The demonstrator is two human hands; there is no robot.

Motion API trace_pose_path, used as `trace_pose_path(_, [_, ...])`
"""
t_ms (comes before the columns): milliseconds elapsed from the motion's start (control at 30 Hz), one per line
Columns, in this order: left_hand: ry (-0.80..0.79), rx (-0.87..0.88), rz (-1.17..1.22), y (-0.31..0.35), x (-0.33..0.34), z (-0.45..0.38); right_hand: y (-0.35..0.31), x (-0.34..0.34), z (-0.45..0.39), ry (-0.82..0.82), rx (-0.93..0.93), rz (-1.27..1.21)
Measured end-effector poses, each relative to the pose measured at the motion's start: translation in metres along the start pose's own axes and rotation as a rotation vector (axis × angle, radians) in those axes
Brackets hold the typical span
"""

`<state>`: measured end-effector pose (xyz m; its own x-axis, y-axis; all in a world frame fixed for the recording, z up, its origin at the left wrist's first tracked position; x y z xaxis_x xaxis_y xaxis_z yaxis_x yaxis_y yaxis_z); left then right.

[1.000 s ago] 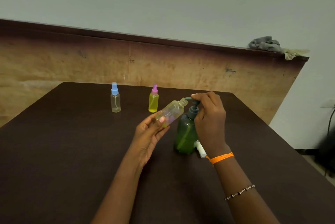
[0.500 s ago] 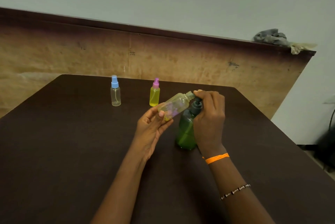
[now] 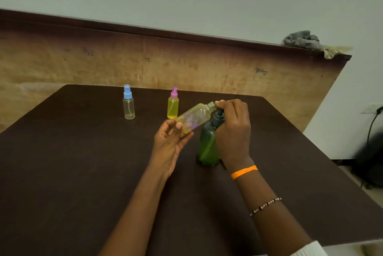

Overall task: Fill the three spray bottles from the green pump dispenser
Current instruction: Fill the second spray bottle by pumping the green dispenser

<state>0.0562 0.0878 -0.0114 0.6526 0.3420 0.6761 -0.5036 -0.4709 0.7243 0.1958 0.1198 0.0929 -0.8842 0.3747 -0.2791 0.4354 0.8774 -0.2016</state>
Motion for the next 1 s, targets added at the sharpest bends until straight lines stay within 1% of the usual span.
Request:
trace_pose_path(200, [-0.031, 0.01, 0.021, 0.0, -0.002, 0.0, -0.001, -0.001, -0.013, -0.063, -0.052, 0.036])
trace_pose_path(333, [-0.032, 0.01, 0.006, -0.001, -0.002, -0.003, -0.001, -0.002, -0.004, -0.007, -0.009, 0.017])
trace_pose_path(400, [-0.025, 0.012, 0.006, -0.001, -0.003, -0.002, -0.001, 0.0, -0.001, -0.007, 0.002, 0.013])
trace_pose_path(600, [-0.024, 0.01, 0.008, 0.001, 0.001, 0.001, -0.002, -0.001, -0.013, -0.093, -0.029, 0.015])
trace_pose_path(667, [-0.024, 0.011, 0.01, 0.002, 0.002, 0.001, -0.001, -0.003, -0.013, -0.086, -0.028, -0.002])
trace_pose_path(800, [-0.009, -0.005, 0.02, 0.0, 0.001, 0.0, 0.002, -0.002, -0.001, -0.013, 0.019, -0.027])
trace_pose_path(867, [0.001, -0.001, 0.009, 0.0, 0.0, 0.0, 0.002, 0.001, 0.002, -0.015, 0.029, -0.038])
trace_pose_path(1000, [0.024, -0.01, 0.002, -0.001, 0.0, 0.003, -0.001, -0.001, -0.007, -0.069, -0.022, -0.007])
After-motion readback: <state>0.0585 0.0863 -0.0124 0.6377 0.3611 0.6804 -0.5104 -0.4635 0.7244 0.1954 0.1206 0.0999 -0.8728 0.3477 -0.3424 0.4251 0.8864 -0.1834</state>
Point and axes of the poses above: each hand's wrist, its own z-axis away from the middle knuckle, its own x-axis out of the palm, y = z × x, the point moved 8 cm from there along -z, towards the middle knuckle, and after that the axes turned 2 degrees about -z, right-handed, at the moved point
